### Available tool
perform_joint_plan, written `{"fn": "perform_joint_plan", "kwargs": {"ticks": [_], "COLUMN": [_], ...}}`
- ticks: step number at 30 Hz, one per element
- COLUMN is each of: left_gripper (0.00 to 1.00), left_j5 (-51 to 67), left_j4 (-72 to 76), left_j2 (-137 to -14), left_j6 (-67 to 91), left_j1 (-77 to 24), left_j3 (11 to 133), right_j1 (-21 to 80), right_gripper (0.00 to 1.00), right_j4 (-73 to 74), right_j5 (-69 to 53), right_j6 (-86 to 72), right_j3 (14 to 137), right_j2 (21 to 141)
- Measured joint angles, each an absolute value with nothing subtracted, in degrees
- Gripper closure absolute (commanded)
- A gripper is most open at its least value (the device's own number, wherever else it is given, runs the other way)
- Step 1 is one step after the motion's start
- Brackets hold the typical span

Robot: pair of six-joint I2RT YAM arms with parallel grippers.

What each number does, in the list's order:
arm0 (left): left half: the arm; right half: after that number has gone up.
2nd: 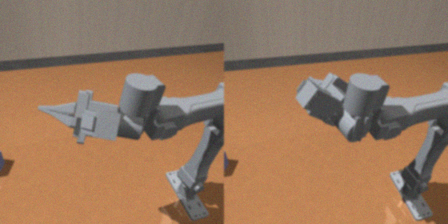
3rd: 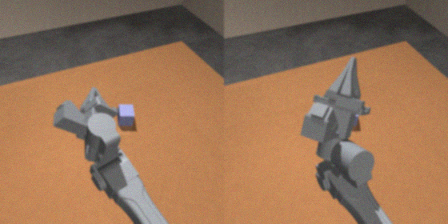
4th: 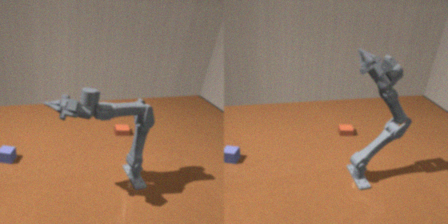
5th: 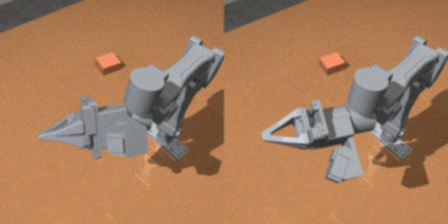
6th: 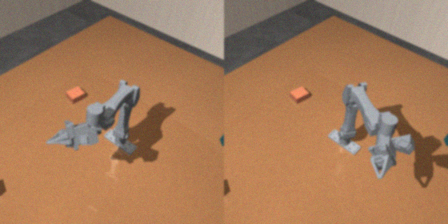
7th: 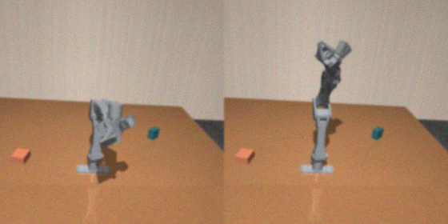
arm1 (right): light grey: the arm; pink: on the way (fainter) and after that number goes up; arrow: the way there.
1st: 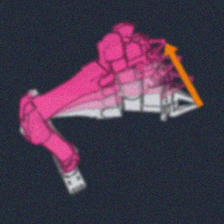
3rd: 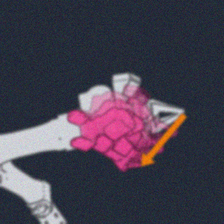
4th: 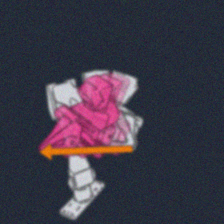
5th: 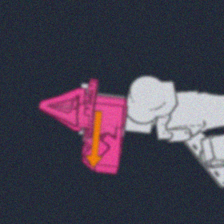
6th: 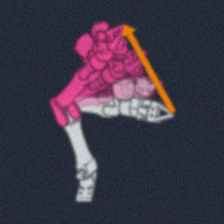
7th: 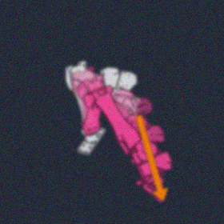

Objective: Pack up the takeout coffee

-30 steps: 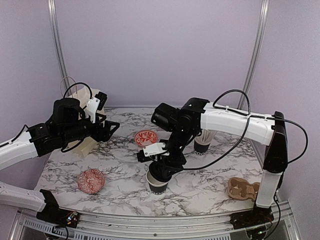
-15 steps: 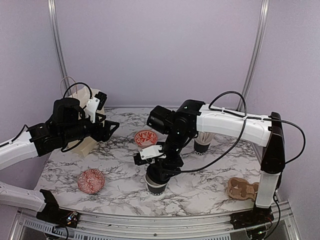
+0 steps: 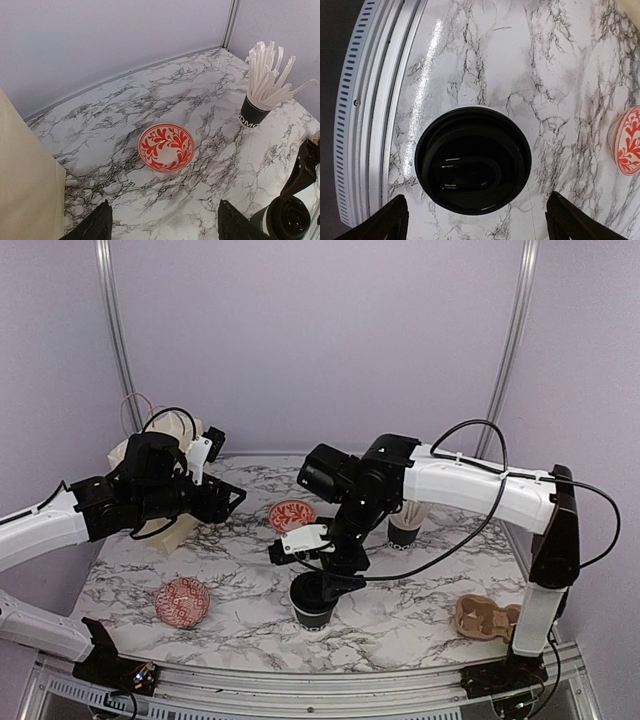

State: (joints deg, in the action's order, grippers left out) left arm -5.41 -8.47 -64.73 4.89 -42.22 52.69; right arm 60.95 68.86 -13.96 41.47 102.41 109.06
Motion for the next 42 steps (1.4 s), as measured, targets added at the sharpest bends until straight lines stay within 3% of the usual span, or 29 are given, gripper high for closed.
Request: {"fn": "perform_joint_plan", "kwargs": {"ticks": [5, 10, 14, 22, 28, 42], "left_gripper": [0.42, 0.53, 0.54, 0.53, 0.59, 0.67], "left_j5": [-2.98, -0.58, 0.62, 2.22, 3.7, 5.56], "left_j4": [-15.46, -20.71, -22.72, -20.45, -15.62, -7.88], "left_j2": [-69.32, -69.69, -69.71, -72.36, -78.15, -78.98], "left_j6": [12.29, 24.18, 35.16, 49.5, 56.14, 61.84], "left_j1": [-43.33, -46.98, -49.65, -57.14, -61.08, -61.23], "left_j3": [60.03, 61.08, 58.59, 53.93, 51.86, 49.93], "right_j1": [59.92, 55.18, 51.7, 49.91, 49.52, 46.54], "right_gripper": [0.15, 0.22, 0.28, 0.38, 0.45, 0.64], "right_j4": [64.77, 55.81, 47.94, 38.59, 34.52, 29.63], "right_j5": [-14.17, -18.37, -23.73, -33.61, -36.4, -37.45], "right_j6": [39.44, 34.48, 28.73, 19.77, 16.64, 12.99], "right_j3": [97.71, 85.3, 71.7, 60.23, 58.96, 58.22], "right_j2": [100.57, 90.11, 83.31, 81.17, 82.08, 84.23]}}
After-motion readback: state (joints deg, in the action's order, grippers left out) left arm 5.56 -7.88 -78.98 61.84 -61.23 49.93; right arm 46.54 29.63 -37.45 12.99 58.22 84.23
